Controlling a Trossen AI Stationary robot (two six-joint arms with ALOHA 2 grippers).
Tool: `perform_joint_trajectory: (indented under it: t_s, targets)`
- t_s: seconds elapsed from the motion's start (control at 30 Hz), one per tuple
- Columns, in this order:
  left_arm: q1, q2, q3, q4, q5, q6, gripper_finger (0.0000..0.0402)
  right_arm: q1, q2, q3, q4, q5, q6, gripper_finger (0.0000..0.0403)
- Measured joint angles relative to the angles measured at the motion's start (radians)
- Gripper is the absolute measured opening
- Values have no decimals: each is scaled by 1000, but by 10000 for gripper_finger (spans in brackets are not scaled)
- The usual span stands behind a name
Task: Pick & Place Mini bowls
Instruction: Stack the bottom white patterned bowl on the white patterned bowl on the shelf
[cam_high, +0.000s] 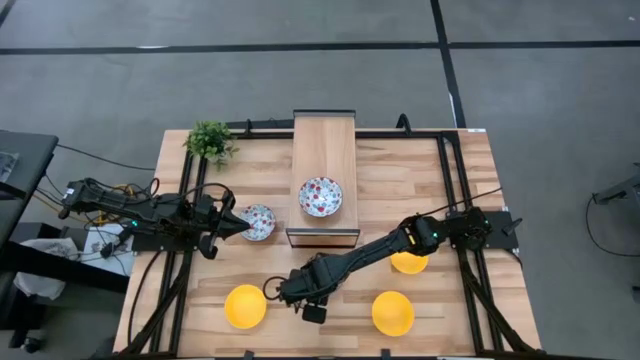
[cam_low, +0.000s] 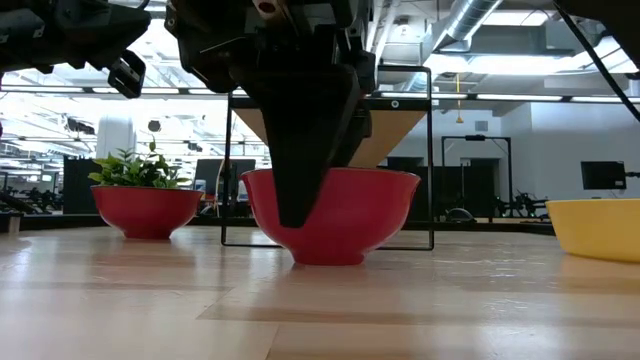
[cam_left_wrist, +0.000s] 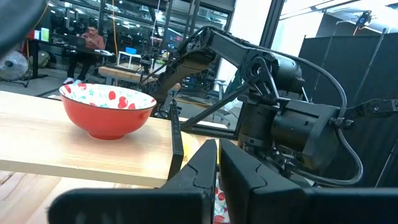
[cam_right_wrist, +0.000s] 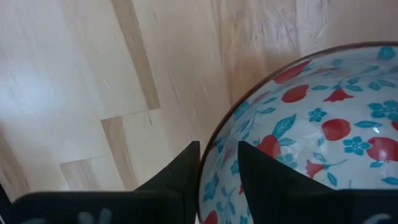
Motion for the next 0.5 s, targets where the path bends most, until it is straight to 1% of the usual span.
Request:
perform_joint_trajectory:
  t_s: [0.37,0.5]
  targets:
    - [0,0,0,0,0,0,17,6,-11,4,-24,9,6,25]
    - [0,0,0,0,0,0,17,11,-9,41,-61,18,2,5]
